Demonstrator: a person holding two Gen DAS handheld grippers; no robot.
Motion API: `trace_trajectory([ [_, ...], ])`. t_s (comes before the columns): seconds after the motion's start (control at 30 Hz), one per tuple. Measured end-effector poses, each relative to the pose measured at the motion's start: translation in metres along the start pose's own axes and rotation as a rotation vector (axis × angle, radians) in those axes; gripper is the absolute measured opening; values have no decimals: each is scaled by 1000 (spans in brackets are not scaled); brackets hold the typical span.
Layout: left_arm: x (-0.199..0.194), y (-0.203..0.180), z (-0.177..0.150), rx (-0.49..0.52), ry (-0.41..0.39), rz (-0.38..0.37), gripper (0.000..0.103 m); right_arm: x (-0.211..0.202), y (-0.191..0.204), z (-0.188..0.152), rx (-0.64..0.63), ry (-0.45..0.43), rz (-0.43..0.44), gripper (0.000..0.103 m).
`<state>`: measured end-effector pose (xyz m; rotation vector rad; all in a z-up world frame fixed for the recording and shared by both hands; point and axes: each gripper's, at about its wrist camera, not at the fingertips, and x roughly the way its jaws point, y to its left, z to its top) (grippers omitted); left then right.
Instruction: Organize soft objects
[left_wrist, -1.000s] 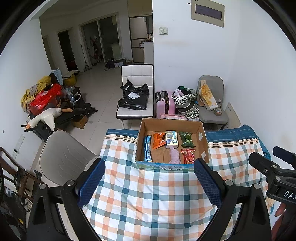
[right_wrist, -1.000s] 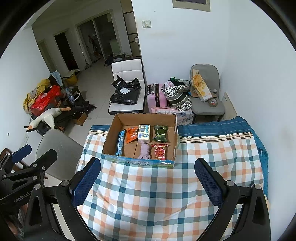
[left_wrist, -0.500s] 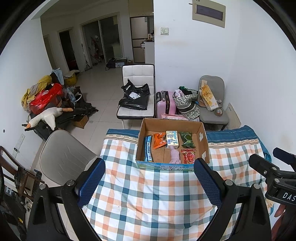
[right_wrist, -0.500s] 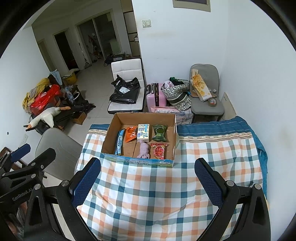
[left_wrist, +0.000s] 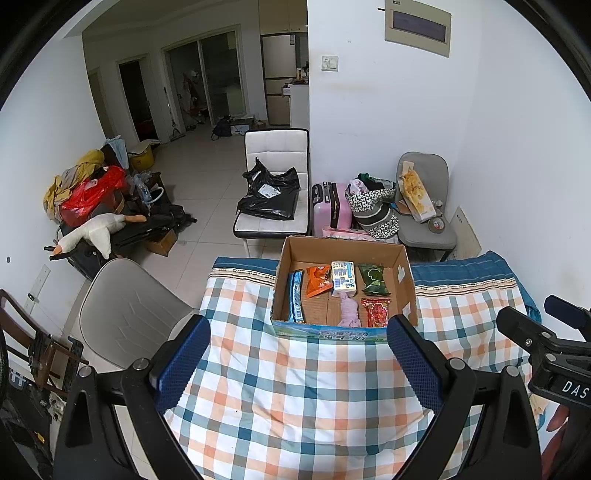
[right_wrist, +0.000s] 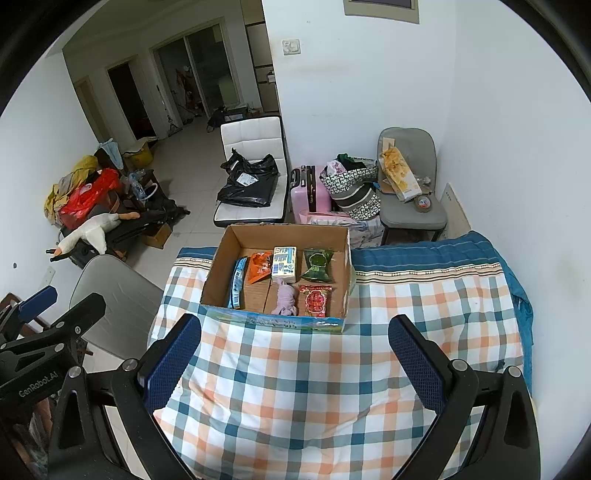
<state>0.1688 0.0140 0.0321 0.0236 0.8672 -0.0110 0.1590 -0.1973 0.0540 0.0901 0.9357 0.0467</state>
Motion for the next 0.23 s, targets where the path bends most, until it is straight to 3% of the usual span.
trace_trajectory([
  [0.23,-2,1,1,-2,-3,1,98,0,0,0,-2,0,-1,103],
])
